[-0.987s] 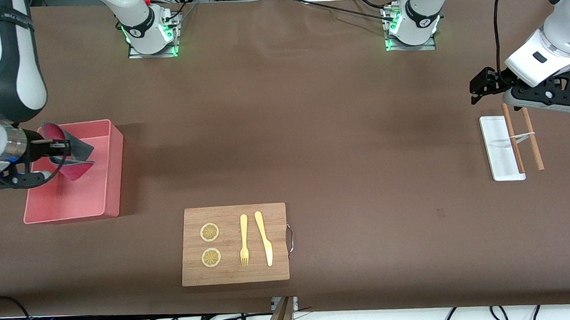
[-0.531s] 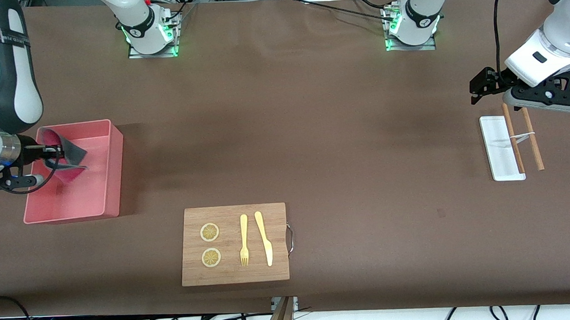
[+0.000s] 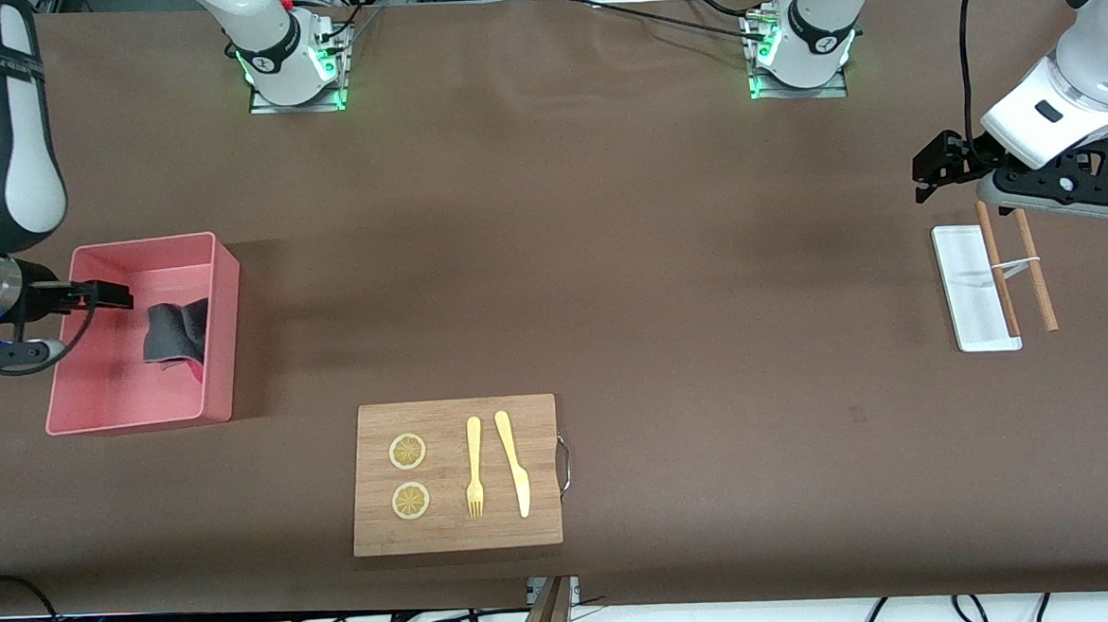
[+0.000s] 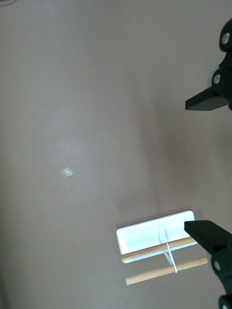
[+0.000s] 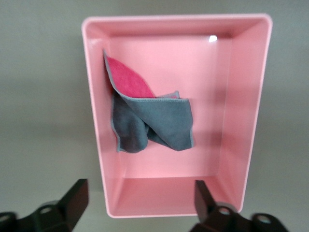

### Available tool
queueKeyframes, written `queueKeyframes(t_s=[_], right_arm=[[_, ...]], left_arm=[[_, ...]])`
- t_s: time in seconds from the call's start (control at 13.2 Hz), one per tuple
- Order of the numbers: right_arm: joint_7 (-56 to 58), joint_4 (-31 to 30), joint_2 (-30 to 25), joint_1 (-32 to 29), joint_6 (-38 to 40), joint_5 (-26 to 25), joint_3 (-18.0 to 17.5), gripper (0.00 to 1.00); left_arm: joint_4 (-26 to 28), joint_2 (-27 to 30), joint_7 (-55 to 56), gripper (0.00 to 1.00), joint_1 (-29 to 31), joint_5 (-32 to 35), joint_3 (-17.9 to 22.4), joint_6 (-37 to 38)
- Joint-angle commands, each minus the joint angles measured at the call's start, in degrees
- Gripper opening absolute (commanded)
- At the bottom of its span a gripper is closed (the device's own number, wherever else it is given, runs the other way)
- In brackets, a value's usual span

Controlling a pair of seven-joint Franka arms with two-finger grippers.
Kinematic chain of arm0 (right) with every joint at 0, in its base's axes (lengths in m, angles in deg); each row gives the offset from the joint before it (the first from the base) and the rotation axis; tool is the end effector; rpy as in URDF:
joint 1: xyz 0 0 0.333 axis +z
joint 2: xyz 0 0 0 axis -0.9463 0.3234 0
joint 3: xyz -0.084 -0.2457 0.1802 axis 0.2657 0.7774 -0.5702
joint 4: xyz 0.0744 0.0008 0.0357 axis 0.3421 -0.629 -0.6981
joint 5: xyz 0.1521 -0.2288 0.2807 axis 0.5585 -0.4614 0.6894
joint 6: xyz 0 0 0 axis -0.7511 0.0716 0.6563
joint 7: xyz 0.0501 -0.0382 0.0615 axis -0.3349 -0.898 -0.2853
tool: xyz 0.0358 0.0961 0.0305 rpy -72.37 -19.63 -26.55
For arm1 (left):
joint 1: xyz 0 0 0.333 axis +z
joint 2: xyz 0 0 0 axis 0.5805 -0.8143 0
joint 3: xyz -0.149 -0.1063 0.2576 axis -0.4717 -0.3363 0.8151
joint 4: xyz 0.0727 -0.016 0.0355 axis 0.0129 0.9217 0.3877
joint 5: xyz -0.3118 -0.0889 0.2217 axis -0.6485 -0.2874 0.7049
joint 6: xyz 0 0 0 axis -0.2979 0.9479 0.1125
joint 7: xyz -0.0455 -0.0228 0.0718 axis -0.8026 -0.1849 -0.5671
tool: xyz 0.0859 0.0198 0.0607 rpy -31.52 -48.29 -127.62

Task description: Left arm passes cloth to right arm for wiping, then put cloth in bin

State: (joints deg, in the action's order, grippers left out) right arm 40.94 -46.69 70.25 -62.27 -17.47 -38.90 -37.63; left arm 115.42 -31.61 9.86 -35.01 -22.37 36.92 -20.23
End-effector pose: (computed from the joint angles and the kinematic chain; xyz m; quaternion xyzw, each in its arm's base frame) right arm 0.6048 -0.1075 0.4221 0.9968 0.0236 -0.0745 0.0159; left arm 0.5418 -0.0425 0.5671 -0.9942 0.1059 -0.0071 0.0172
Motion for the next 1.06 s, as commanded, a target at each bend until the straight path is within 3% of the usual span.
queueKeyframes(t_s=[0.0,0.46,0.99], right_arm=[[-0.9,-0.1,-6.5,-0.3,1.9,1.0,-2.5,1.00],[-10.1,9.7,-12.4,-0.3,20.6,1.3,-9.7,1.00],[-10.0,9.7,-13.4,-0.3,21.2,1.0,-11.3,1.00]], left_arm=[[-1.2,-0.2,-0.8,1.00,-0.1,1.5,-0.1,1.1],[-1.2,-0.2,-0.8,1.00,-0.1,1.5,-0.1,1.1],[-1.2,-0.2,-0.7,1.00,-0.2,1.5,-0.1,1.2]])
